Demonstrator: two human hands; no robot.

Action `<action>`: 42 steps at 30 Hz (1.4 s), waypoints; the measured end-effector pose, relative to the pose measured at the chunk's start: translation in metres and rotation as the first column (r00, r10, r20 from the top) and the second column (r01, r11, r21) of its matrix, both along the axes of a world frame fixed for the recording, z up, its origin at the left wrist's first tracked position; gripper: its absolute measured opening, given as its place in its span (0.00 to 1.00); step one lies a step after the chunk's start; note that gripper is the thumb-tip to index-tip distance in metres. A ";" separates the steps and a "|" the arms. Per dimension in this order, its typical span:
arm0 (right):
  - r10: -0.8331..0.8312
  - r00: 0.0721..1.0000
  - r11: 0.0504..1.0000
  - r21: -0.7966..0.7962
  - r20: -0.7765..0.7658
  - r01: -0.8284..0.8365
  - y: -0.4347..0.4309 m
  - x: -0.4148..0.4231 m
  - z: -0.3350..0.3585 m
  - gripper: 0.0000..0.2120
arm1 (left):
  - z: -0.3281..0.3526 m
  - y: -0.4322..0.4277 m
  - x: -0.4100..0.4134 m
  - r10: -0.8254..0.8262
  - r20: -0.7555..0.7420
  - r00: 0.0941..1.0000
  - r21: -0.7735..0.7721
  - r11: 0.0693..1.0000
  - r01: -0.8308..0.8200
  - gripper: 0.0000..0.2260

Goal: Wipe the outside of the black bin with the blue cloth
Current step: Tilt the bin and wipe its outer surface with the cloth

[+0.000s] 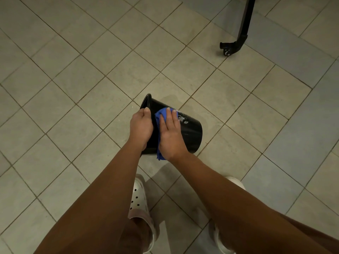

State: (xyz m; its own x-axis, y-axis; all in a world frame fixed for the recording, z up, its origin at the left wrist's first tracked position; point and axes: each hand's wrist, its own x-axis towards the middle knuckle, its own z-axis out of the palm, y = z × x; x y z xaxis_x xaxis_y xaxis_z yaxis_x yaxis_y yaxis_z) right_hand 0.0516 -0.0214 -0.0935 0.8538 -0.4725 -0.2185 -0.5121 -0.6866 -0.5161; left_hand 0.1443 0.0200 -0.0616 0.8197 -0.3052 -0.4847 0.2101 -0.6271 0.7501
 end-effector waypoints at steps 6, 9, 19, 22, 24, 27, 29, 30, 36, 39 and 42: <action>0.138 0.986 0.990 0.022 0.098 -0.141 -0.015 0.008 0.004 0.35 | 0.002 0.000 -0.001 -0.012 -0.004 1.000 -0.024 1.000 0.012 0.16; 0.075 0.996 0.996 0.051 0.049 -0.078 -0.022 0.009 0.006 0.33 | -0.001 -0.002 -0.003 -0.021 0.021 1.000 -0.018 1.000 0.021 0.16; 0.078 0.997 0.996 -0.055 0.020 -0.077 0.005 -0.003 -0.005 0.35 | -0.003 0.005 -0.001 0.022 -0.018 1.000 -0.025 0.999 -0.022 0.16; 0.153 0.987 0.988 -0.011 0.046 -0.152 -0.010 -0.004 -0.006 0.37 | -0.001 0.004 0.000 0.037 -0.001 0.999 -0.025 0.999 -0.037 0.16; 0.109 0.994 0.994 0.027 0.028 -0.109 -0.014 -0.005 -0.006 0.40 | 0.000 0.002 -0.001 0.042 0.014 0.999 -0.021 0.999 -0.042 0.16; 0.002 1.000 0.998 0.061 -0.005 -0.002 -0.008 -0.010 -0.011 0.40 | 0.001 0.001 -0.001 0.051 0.011 0.999 -0.015 0.999 -0.051 0.16; -0.016 1.000 0.999 0.049 0.015 0.015 0.001 -0.016 -0.014 0.37 | 0.002 0.002 0.000 0.043 0.014 0.999 -0.004 0.999 -0.043 0.17; -0.006 0.999 0.999 0.037 0.034 0.005 0.005 -0.019 -0.015 0.37 | 0.002 0.002 0.000 0.032 0.013 0.999 0.004 0.999 -0.032 0.17; 0.101 0.987 0.994 0.035 0.122 -0.106 -0.011 -0.018 -0.021 0.33 | 0.001 0.004 0.000 0.007 0.039 0.999 0.033 0.999 -0.009 0.16; 0.009 0.997 0.993 0.119 0.076 -0.018 -0.023 -0.018 -0.022 0.31 | 0.001 0.004 -0.003 0.010 0.033 0.999 0.017 1.000 -0.010 0.17; -0.103 0.994 0.980 0.173 0.027 0.097 -0.024 -0.023 -0.022 0.30 | 0.003 0.002 -0.003 -0.016 0.043 0.999 0.021 1.000 0.015 0.16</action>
State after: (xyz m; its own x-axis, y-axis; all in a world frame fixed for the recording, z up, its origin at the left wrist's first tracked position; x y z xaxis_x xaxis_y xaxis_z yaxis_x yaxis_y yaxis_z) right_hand 0.0285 -0.0455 -0.1160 0.8126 -0.5142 -0.2743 -0.5531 -0.5324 -0.6407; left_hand 0.1412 0.0223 -0.0588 0.8355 -0.3084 -0.4548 0.1677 -0.6451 0.7454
